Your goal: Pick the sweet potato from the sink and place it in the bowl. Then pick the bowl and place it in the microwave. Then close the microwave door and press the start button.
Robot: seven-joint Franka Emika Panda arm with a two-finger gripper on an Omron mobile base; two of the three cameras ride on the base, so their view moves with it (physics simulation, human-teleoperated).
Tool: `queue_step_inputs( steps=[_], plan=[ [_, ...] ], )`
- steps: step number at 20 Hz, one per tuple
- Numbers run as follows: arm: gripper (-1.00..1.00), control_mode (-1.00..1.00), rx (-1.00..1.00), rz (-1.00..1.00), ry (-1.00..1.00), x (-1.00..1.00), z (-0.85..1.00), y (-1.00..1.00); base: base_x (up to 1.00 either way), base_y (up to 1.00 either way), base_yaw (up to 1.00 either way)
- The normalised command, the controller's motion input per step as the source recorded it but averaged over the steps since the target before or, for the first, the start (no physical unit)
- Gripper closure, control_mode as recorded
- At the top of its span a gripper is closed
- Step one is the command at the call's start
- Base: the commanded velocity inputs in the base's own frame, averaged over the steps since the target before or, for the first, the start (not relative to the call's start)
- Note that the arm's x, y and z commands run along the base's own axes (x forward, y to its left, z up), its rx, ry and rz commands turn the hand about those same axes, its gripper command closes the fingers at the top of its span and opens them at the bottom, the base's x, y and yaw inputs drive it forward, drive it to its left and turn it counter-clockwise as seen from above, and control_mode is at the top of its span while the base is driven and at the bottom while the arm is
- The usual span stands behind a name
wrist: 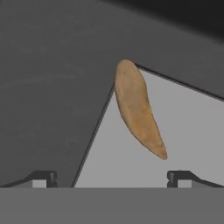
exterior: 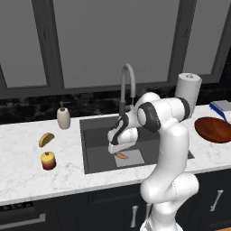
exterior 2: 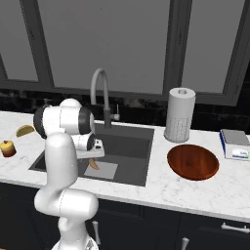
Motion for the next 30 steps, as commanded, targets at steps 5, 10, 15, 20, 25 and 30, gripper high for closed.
queue_step_inputs(
  steps=[5,10,15,20,25,30],
  plan=[
    [-1.00,-1.00,0.00,0.00,0.00,0.33,-0.31,0.00,0.00,0.00,0.00],
    [-1.00,-1.00,0.00,0.00,0.00,0.27,-0.31,0.00,0.00,0.00,0.00],
    [-1.00,-1.00,0.00,0.00,0.00,0.37,-0.29,0.01,0.00,0.00,0.00],
    [-1.00,-1.00,-0.01,0.00,0.00,0.22,-0.25,0.01,0.00,0.00,0.00],
    [1.00,-1.00,-0.02,0.00,0.00,-0.02,-0.32,0.12,0.00,0.00,0.00],
    [1.00,-1.00,-0.01,0.00,-0.01,-0.03,-0.16,0.08,0.00,0.00,0.00]
  ],
)
